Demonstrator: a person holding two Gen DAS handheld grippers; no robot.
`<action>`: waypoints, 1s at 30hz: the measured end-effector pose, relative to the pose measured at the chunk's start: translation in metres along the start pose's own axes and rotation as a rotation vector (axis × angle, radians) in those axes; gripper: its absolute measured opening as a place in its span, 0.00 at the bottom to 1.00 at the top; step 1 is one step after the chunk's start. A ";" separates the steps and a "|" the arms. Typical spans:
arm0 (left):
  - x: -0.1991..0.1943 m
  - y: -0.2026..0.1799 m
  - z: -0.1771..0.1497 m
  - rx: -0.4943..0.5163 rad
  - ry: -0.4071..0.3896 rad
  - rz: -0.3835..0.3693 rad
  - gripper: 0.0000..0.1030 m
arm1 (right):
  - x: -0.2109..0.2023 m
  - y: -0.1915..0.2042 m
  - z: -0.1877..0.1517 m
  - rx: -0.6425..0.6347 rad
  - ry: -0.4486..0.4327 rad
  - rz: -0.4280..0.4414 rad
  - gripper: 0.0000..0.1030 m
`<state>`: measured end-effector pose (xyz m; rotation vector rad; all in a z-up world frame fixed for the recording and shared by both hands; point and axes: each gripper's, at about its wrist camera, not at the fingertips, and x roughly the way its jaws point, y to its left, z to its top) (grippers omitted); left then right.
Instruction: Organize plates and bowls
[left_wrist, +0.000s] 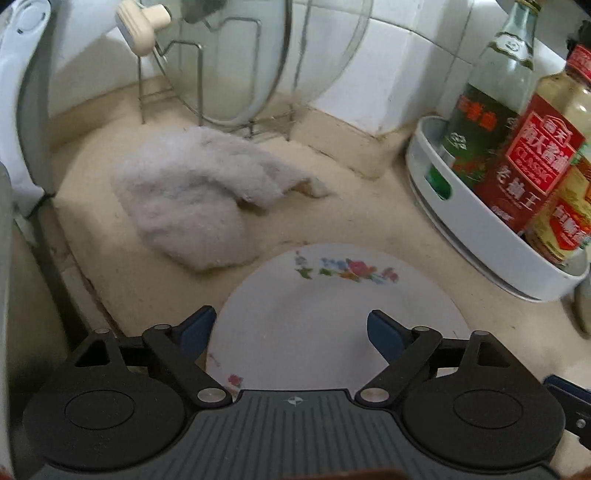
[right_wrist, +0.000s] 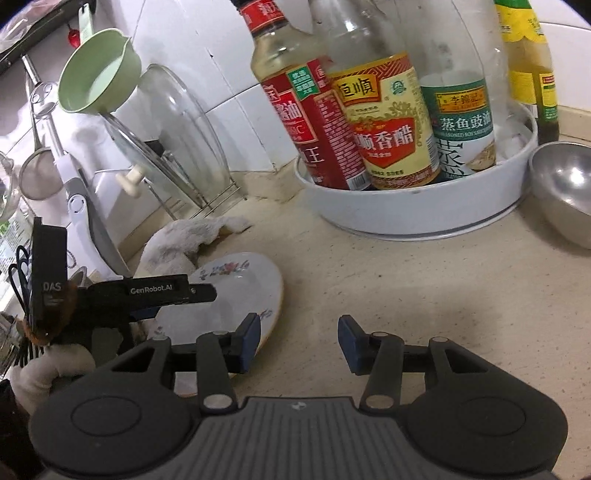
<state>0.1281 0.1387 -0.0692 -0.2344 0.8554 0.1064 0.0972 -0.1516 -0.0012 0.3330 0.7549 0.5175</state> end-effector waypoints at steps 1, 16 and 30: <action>-0.002 0.001 -0.002 -0.011 0.002 -0.031 0.89 | 0.000 0.000 -0.001 0.002 0.000 -0.002 0.43; 0.006 -0.026 -0.011 0.079 0.004 -0.265 0.72 | -0.020 -0.042 0.004 0.119 -0.031 -0.079 0.43; 0.003 -0.044 -0.021 0.185 -0.017 -0.311 0.49 | -0.013 -0.036 -0.015 0.105 0.006 -0.114 0.31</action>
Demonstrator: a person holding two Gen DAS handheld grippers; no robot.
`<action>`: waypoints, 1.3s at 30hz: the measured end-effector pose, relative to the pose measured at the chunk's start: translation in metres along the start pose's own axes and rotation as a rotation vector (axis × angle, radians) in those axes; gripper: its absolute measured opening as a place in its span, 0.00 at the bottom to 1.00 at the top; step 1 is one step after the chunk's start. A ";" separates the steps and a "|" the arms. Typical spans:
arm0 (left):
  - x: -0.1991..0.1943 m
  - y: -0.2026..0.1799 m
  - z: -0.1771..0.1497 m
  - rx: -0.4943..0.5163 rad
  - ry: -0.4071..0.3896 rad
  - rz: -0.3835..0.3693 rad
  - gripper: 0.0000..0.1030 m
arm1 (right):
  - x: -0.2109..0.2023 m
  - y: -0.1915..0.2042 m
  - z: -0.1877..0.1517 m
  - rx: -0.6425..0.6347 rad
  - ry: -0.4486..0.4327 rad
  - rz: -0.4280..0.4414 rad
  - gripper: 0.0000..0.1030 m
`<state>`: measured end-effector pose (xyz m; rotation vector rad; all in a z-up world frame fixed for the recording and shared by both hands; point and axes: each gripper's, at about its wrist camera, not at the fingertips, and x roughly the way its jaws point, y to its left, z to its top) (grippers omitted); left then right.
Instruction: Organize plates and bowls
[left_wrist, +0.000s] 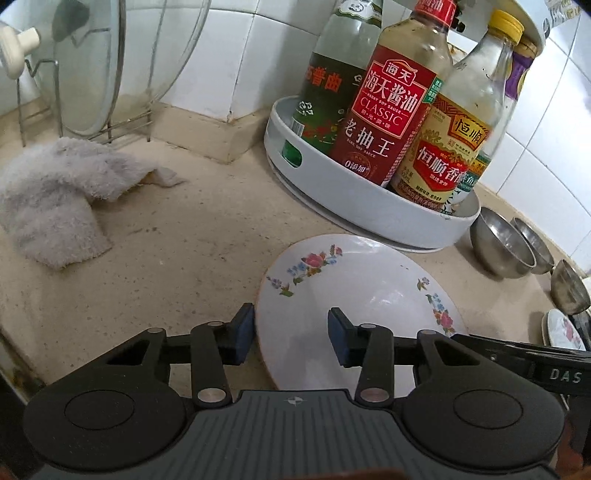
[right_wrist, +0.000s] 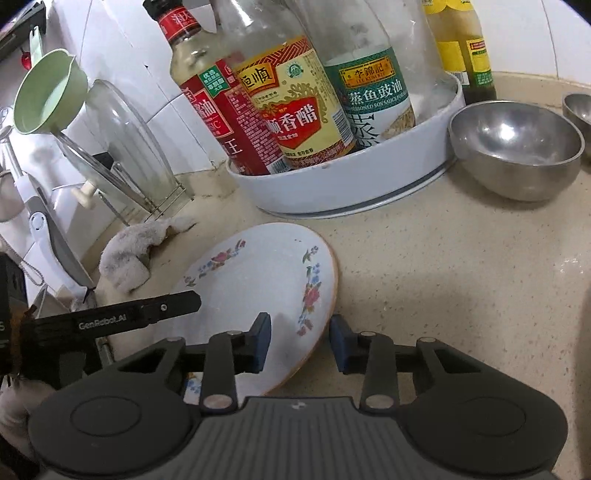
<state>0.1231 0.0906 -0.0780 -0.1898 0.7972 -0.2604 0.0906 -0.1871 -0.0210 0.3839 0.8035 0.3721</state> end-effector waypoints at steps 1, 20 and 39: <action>0.000 -0.001 -0.001 0.003 0.000 -0.003 0.49 | 0.000 0.002 0.000 -0.009 -0.005 -0.014 0.31; -0.005 -0.019 -0.013 0.030 0.026 -0.122 0.47 | -0.031 -0.011 -0.013 -0.018 -0.016 -0.071 0.25; 0.009 -0.051 -0.017 0.198 -0.021 -0.057 0.63 | -0.031 -0.014 -0.024 -0.029 -0.075 -0.130 0.31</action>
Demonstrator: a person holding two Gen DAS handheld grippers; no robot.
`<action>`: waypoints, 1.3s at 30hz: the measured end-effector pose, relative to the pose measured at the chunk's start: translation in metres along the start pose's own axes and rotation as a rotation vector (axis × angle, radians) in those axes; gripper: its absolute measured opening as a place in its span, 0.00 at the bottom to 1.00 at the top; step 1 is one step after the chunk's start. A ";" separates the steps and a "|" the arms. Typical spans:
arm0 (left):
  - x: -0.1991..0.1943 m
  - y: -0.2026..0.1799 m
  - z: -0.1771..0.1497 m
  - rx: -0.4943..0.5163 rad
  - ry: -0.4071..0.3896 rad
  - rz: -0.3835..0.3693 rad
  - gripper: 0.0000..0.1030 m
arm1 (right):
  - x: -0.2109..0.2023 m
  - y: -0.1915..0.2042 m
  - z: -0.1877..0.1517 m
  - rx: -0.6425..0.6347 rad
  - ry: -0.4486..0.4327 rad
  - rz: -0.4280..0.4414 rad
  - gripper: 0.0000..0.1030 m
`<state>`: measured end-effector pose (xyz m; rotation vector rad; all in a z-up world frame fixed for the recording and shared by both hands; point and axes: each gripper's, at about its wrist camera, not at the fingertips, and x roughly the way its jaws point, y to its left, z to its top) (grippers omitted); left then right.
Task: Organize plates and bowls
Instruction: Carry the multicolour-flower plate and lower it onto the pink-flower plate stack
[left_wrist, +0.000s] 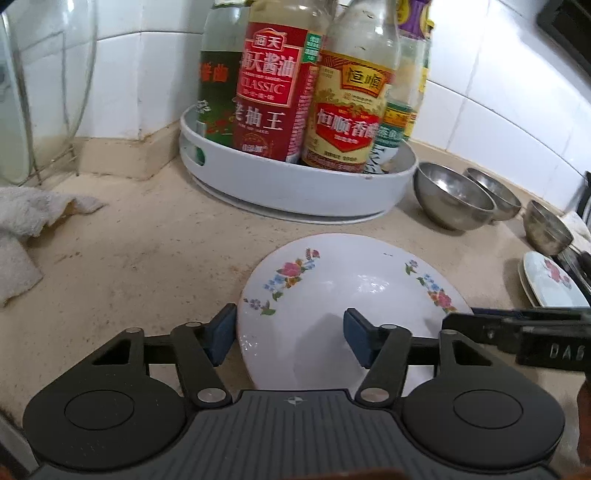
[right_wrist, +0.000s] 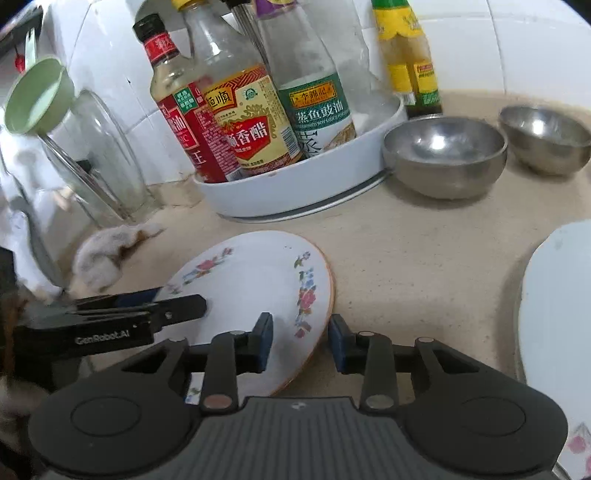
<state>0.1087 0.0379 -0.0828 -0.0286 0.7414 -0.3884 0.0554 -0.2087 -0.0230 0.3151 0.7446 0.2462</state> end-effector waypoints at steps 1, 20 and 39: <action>-0.001 0.003 0.001 -0.032 0.003 -0.009 0.61 | 0.000 0.002 0.000 -0.009 0.002 -0.011 0.30; -0.016 -0.016 0.017 -0.082 -0.056 -0.141 0.57 | -0.055 -0.012 0.019 0.072 -0.131 -0.026 0.24; 0.008 -0.117 0.034 0.104 -0.030 -0.386 0.57 | -0.134 -0.063 -0.008 0.244 -0.258 -0.208 0.24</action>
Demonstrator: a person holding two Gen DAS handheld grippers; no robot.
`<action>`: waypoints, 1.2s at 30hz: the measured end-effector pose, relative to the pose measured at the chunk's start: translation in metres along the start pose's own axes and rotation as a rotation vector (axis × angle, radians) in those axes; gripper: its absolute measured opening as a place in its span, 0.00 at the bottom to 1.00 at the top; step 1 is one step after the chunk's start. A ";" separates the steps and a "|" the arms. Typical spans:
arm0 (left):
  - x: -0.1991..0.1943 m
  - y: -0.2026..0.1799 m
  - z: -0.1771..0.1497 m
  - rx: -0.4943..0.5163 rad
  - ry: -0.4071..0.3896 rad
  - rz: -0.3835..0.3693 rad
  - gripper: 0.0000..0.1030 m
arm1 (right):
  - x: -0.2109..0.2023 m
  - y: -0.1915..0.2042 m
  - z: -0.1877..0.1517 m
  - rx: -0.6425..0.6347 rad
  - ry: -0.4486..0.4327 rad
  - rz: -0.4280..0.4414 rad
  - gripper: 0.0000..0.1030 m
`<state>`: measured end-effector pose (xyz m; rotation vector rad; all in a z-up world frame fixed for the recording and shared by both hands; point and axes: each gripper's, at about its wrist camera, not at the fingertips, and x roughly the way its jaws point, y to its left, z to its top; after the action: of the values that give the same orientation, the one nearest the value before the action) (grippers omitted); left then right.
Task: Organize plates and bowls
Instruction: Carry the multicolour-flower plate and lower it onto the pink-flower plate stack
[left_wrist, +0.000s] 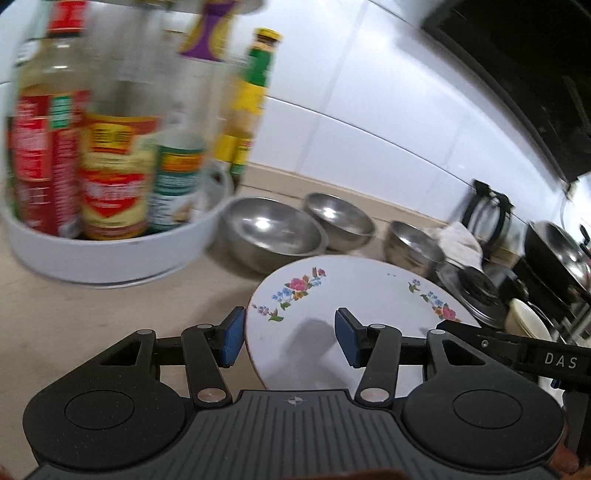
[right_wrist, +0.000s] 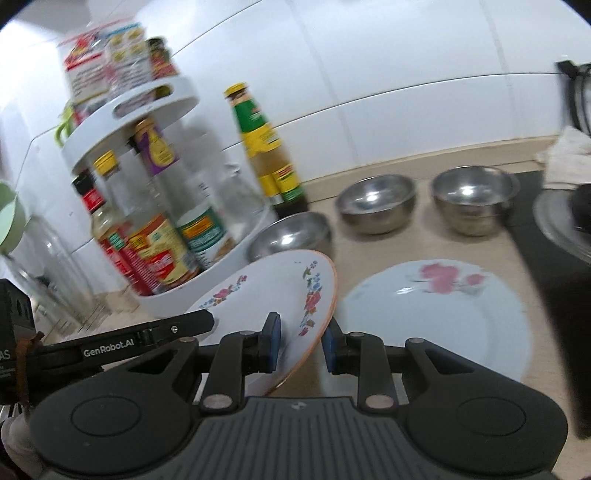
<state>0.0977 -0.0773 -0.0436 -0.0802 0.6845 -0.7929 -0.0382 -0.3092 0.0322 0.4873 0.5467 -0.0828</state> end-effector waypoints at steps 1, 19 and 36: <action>0.005 -0.005 0.000 0.009 0.008 -0.014 0.57 | -0.004 -0.004 0.000 0.010 -0.007 -0.010 0.24; 0.066 -0.050 -0.010 0.069 0.122 -0.102 0.56 | -0.018 -0.066 -0.006 0.103 -0.011 -0.135 0.21; 0.072 -0.072 0.001 0.137 0.062 -0.107 0.50 | -0.003 -0.090 0.006 0.069 0.021 -0.149 0.28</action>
<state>0.0889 -0.1772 -0.0591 0.0326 0.6873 -0.9458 -0.0562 -0.3916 -0.0003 0.5150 0.6014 -0.2396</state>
